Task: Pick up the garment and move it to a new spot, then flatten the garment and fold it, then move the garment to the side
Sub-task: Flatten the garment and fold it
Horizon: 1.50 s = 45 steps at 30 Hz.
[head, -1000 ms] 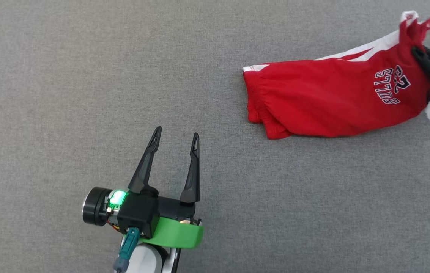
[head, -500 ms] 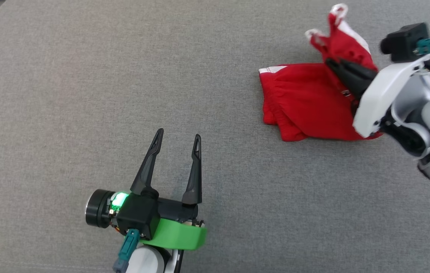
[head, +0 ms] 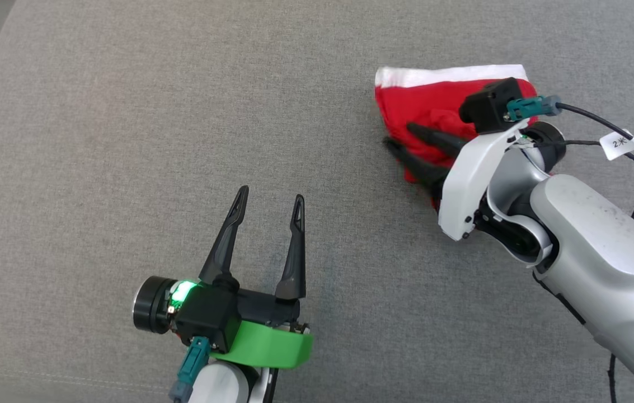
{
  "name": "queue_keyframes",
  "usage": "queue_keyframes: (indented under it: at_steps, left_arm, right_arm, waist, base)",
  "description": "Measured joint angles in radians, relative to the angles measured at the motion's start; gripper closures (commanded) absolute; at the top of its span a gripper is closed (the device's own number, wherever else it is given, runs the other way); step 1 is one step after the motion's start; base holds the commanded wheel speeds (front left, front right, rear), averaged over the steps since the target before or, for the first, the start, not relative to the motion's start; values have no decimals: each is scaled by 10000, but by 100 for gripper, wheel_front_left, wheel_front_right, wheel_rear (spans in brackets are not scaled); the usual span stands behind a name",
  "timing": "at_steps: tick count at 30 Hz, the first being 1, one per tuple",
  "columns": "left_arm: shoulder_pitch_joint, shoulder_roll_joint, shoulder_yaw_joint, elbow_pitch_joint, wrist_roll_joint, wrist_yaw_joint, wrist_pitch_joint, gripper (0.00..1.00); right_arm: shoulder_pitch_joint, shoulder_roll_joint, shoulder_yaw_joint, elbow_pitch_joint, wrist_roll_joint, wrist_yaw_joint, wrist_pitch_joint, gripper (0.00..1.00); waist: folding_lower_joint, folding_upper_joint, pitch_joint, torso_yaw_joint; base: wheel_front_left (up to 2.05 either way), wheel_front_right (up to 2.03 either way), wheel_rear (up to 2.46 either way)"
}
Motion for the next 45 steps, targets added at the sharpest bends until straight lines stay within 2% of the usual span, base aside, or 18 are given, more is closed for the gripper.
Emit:
queue_keyframes:
  at_steps: [5, 9, 15, 21, 28, 29, 30, 31, 36, 38, 41, 45]
  left_arm:
    - [-18, 0, 13, -6, -12, 10, 0, 0]
    - [-4, 0, 115, -27, 2, 8, 0, 0]
    - [119, 0, 399, -13, 221, -65, 0, 0]
    - [278, 0, 617, 15, 393, -249, 0, 0]
    - [430, 0, 719, 48, 514, -447, 0, 0]
    - [431, -2, 694, 48, 537, -460, 0, 0]
    - [431, -2, 692, 42, 537, -460, 0, 0]
    - [432, 0, 669, 35, 537, -458, 0, 0]
    - [398, 0, 470, -4, 472, -447, 0, 0]
    - [303, 0, 328, -36, 339, -441, 0, 0]
    - [97, 0, 88, -81, 232, -380, 0, 0]
    - [-90, 2, -127, -119, 77, -259, 0, 0]
  right_arm:
    - [127, 6, -449, -489, 52, 0, -617, 0]
    - [377, -656, -1407, -963, -587, -2, -1873, 0]
    - [1690, -1515, -2610, -748, -1321, -4, -3317, 0]
    - [3121, -1726, -3058, -130, -1578, 0, -4508, 0]
    - [3762, -1749, -2884, 199, -1910, -2, -5007, 0]
    - [3747, -1824, -2771, 151, -1975, 0, -5041, 7]
    - [3680, -1883, -2621, 84, -2023, 0, -5072, 76]
    - [3537, -2006, -2397, -15, -2140, 0, -5091, 100]
    - [2273, -2853, -685, -270, -2406, 2, -5051, 100]
    - [1554, -3336, 219, -328, -2096, 4, -4780, 100]
    - [683, -4088, 1260, -453, -767, 4, -4207, 100]
    - [-125, -4838, 2061, -872, 1885, 2, -3033, 100]
  waist:
    - [0, 0, -20, -55]
    - [0, 0, -94, -222]
    - [0, 0, -245, -606]
    - [0, 0, -420, -1017]
    - [0, 0, -647, -1197]
    - [0, 0, -652, -1170]
    - [0, 0, -649, -1133]
    - [0, 0, -635, -1083]
    - [0, 0, -477, -786]
    - [0, 0, -376, -609]
    - [-1, 0, -208, -321]
    - [0, 0, 63, 41]
  base:
    - [0, 0, 0]
    - [0, 0, 0]
    - [0, 0, 0]
    - [0, 0, 0]
    - [0, 0, 0]
    - [0, 0, 0]
    - [0, 0, 0]
    - [0, 0, 0]
    - [0, 0, 0]
    - [0, 0, 0]
    - [0, 0, 0]
    - [0, 0, 0]
